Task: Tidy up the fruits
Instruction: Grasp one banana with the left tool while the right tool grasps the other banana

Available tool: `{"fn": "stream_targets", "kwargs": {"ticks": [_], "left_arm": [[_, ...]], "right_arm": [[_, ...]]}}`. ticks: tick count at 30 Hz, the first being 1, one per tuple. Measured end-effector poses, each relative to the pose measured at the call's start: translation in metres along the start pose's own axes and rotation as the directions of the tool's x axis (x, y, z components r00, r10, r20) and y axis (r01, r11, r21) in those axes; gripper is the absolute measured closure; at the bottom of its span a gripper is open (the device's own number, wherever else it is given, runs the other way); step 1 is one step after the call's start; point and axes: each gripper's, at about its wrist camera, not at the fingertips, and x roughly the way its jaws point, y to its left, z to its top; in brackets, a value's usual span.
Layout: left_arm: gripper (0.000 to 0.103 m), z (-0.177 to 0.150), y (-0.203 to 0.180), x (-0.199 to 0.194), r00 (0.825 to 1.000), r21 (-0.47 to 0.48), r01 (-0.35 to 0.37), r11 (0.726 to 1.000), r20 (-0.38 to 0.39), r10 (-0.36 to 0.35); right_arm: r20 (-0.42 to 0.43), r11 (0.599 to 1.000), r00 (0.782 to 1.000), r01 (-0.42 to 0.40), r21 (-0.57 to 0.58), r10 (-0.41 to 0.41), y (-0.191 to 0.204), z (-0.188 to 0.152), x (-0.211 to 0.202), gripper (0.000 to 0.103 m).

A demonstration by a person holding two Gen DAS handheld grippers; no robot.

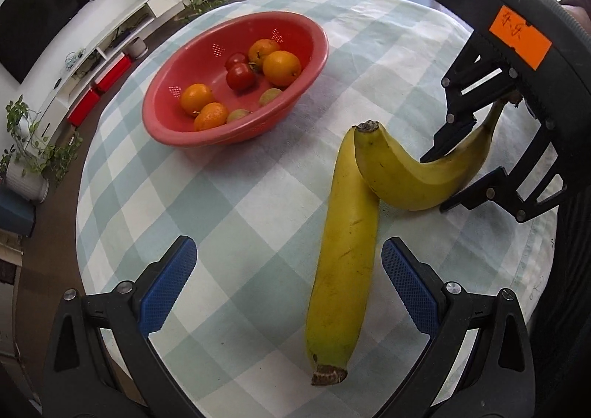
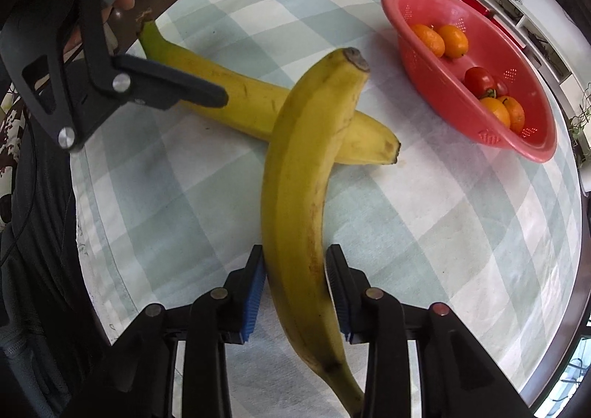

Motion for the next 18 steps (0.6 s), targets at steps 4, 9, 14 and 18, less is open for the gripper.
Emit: {"fn": "stream_targets", "kwargs": {"ticks": [4, 9, 14, 18], "left_arm": [[0.002, 0.004, -0.005, 0.016, 0.999, 0.031, 0.013, 0.999, -0.047, -0.012], [0.006, 0.007, -0.010, 0.034, 0.994, 0.056, 0.025, 0.998, -0.110, -0.019], [0.033, 0.009, -0.016, 0.042, 0.989, 0.068, 0.053, 0.996, -0.138, -0.043], [0.038, 0.009, -0.016, 0.047, 0.985, 0.055, 0.054, 0.997, -0.168, -0.044]], "right_arm": [[0.020, 0.999, 1.000, -0.011, 0.032, 0.011, -0.004, 0.004, -0.001, 0.067], [0.049, 0.999, 0.999, -0.018, 0.050, 0.016, -0.008, -0.015, -0.009, 0.068], [0.073, 0.996, 0.997, -0.034, 0.078, 0.028, -0.013, -0.033, -0.010, 0.068], [0.066, 0.997, 0.998, -0.015, 0.075, 0.011, -0.013, -0.043, -0.017, 0.068]]}}
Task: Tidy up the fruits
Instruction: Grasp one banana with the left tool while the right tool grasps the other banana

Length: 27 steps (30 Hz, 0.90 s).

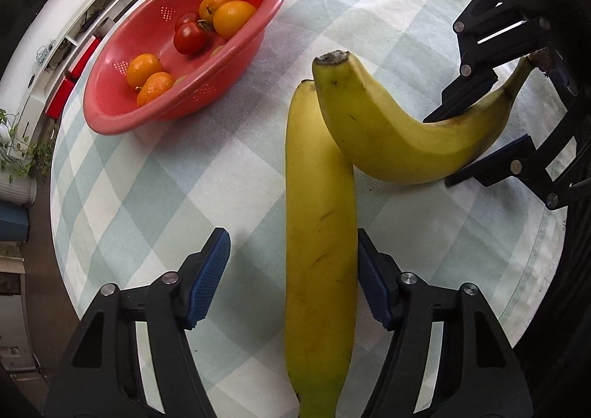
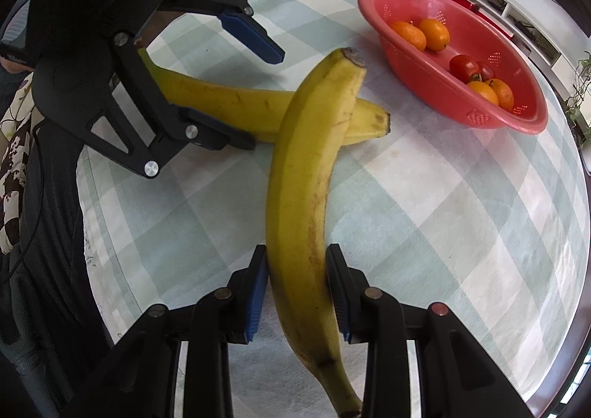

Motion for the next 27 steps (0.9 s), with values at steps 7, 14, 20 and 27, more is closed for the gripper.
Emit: {"fn": "stream_targets", "kwargs": {"ticks": [7, 14, 20, 27], "left_arm": [[0.037, -0.002, 0.016, 0.007, 0.996, -0.092, 0.073, 0.993, -0.035, -0.076], [0.063, -0.005, 0.009, 0.005, 0.995, -0.063, 0.094, 0.994, -0.010, -0.095], [0.070, -0.004, 0.003, 0.001, 0.994, -0.072, 0.104, 0.992, -0.005, -0.105], [0.071, -0.015, 0.005, -0.002, 0.994, -0.112, 0.112, 0.987, 0.028, -0.110]], "right_arm": [[-0.004, 0.999, 1.000, -0.002, 0.038, 0.002, 0.002, 0.011, -0.003, 0.065], [-0.008, 0.999, 1.000, 0.026, 0.040, -0.026, 0.010, 0.010, -0.003, 0.065], [0.013, 0.993, 1.000, -0.023, 0.112, 0.021, 0.005, 0.008, -0.007, 0.054], [-0.047, 0.993, 0.997, 0.066, 0.094, -0.061, 0.016, 0.015, -0.009, 0.058]]}}
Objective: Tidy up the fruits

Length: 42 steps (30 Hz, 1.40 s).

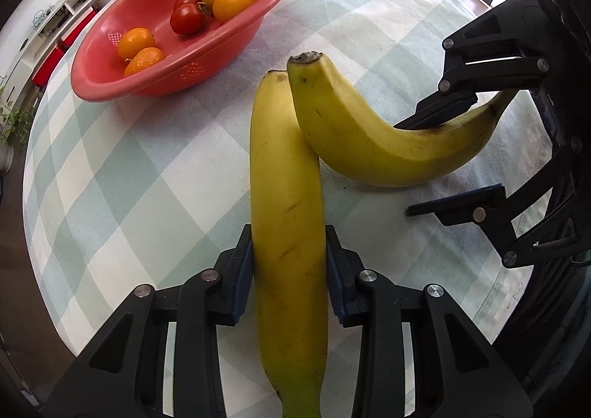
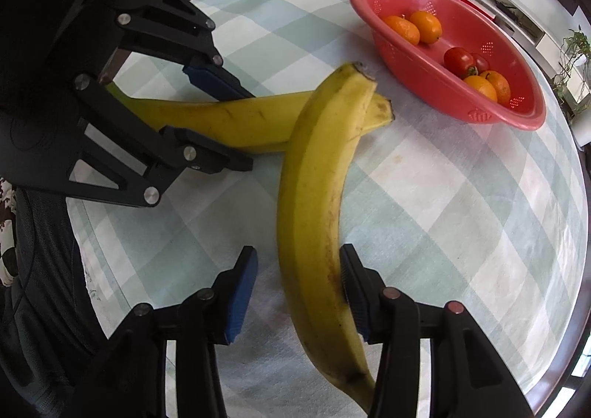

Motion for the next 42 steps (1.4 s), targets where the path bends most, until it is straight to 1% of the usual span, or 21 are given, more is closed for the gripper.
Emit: {"fn": "stream_targets", "kwargs": {"ticks": [1, 2, 3, 9, 12, 17, 22, 25, 27, 30, 32, 35, 38, 40, 42], "left_arm": [[0.071, -0.003, 0.001, -0.001, 1.000, -0.005, 0.002, 1.000, 0.005, -0.002], [0.071, -0.005, 0.002, -0.002, 1.000, -0.010, 0.004, 1.000, 0.009, -0.004], [0.071, -0.009, 0.003, -0.005, 1.000, -0.015, 0.007, 1.000, 0.012, -0.007], [0.071, -0.022, 0.010, -0.011, 0.999, -0.059, 0.032, 0.998, 0.046, -0.029], [0.071, -0.033, 0.019, -0.016, 0.997, -0.081, 0.047, 0.996, 0.066, -0.042], [0.071, -0.052, 0.030, -0.033, 0.992, -0.124, 0.070, 0.990, 0.114, -0.056], [0.071, -0.070, 0.044, -0.055, 0.979, -0.188, 0.115, 0.975, 0.190, -0.078], [0.071, -0.078, 0.056, -0.074, 0.963, -0.232, 0.161, 0.959, 0.252, -0.101], [0.071, -0.080, 0.065, -0.088, 0.953, -0.254, 0.169, 0.952, 0.288, -0.092], [0.071, -0.071, 0.078, -0.107, 0.940, -0.280, 0.169, 0.945, 0.334, -0.069], [0.071, -0.052, 0.087, -0.117, 0.928, -0.300, 0.165, 0.939, 0.369, -0.046], [0.071, -0.041, 0.106, -0.142, 0.907, -0.331, 0.170, 0.928, 0.421, -0.016], [0.071, -0.023, 0.122, -0.157, 0.894, -0.357, 0.169, 0.919, 0.448, 0.010], [0.071, -0.004, 0.132, -0.161, 0.886, -0.373, 0.184, 0.909, 0.464, 0.011], [0.071, 0.011, 0.138, -0.162, 0.883, -0.386, 0.187, 0.903, 0.469, 0.017]], "right_arm": [[-0.005, 1.000, 1.000, 0.008, -0.002, -0.008, 0.001, 0.001, -0.001, 0.061], [-0.007, 1.000, 1.000, 0.014, 0.000, -0.014, 0.003, 0.002, -0.001, 0.067], [-0.008, 1.000, 1.000, 0.021, 0.003, -0.021, 0.004, 0.003, -0.002, 0.070], [0.022, 0.999, 0.999, 0.045, 0.017, -0.045, 0.009, 0.004, -0.006, 0.072], [0.071, 0.999, 0.996, 0.047, 0.022, -0.048, 0.012, -0.003, -0.014, 0.072], [0.154, 0.996, 0.987, 0.029, 0.079, -0.041, 0.005, -0.014, -0.031, 0.072], [0.219, 0.991, 0.975, 0.001, 0.134, -0.031, -0.006, -0.030, -0.049, 0.072], [0.255, 0.983, 0.967, -0.024, 0.182, -0.023, -0.019, -0.034, -0.056, 0.072], [0.282, 0.976, 0.959, -0.040, 0.212, -0.022, -0.029, -0.033, -0.063, 0.072], [0.320, 0.966, 0.947, -0.049, 0.252, -0.036, -0.045, -0.034, -0.081, 0.072], [0.346, 0.961, 0.937, -0.048, 0.274, -0.052, -0.055, -0.031, -0.094, 0.072], [0.395, 0.952, 0.916, -0.056, 0.302, -0.072, -0.071, -0.023, -0.114, 0.072], [0.434, 0.946, 0.897, -0.066, 0.317, -0.083, -0.084, -0.009, -0.130, 0.072], [0.457, 0.938, 0.887, -0.096, 0.333, -0.071, -0.095, 0.005, -0.135, 0.072], [0.482, 0.925, 0.875, -0.147, 0.351, -0.043, -0.109, 0.018, -0.137, 0.072]]}}
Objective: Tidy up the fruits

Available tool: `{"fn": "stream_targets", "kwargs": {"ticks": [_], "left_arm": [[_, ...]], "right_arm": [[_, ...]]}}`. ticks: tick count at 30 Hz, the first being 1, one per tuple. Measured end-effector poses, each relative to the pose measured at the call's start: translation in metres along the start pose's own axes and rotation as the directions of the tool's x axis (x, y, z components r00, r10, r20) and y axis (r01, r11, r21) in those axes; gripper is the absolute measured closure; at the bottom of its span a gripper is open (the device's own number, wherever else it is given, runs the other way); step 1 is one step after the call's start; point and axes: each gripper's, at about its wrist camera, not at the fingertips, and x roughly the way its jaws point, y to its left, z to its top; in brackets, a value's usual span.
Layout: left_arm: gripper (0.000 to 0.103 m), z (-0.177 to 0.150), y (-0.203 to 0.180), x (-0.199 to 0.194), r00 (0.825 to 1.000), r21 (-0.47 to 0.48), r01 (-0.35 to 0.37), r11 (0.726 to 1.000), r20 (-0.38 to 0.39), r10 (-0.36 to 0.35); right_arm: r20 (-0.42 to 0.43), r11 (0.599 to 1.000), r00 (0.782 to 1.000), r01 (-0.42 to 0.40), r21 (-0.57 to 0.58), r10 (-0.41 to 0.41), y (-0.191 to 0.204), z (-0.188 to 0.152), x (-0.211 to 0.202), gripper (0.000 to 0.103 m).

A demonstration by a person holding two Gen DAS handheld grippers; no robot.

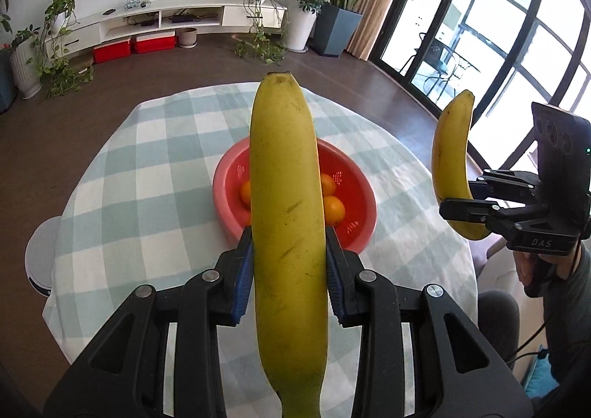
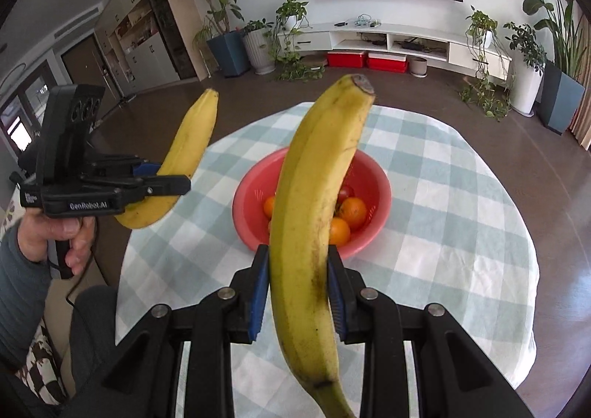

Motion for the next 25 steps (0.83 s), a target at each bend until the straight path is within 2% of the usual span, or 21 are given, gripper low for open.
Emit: {"fn": "stream_targets", "kwargs": {"ticks": [3, 8, 17, 25], "left_arm": [[0.071, 0.018, -0.001, 0.020, 1.000, -0.019, 0.000, 1.000, -0.006, 0.000], [0.071, 0.032, -0.002, 0.059, 0.999, -0.050, -0.008, 0.999, -0.041, 0.006], [0.071, 0.043, -0.002, 0.114, 0.996, -0.100, -0.041, 0.994, -0.081, 0.033], [0.071, 0.030, -0.001, 0.149, 0.990, -0.091, -0.062, 0.994, -0.128, 0.050]], "right_arm": [[0.001, 0.997, 0.999, -0.042, 0.059, 0.042, -0.011, 0.023, 0.015, 0.072], [-0.049, 0.994, 0.997, -0.051, 0.099, 0.056, -0.016, 0.043, 0.053, 0.072], [-0.108, 0.980, 0.992, -0.044, 0.193, 0.066, -0.032, 0.046, 0.105, 0.071], [-0.162, 0.972, 0.985, -0.024, 0.234, 0.063, -0.041, 0.038, 0.126, 0.071]]}}
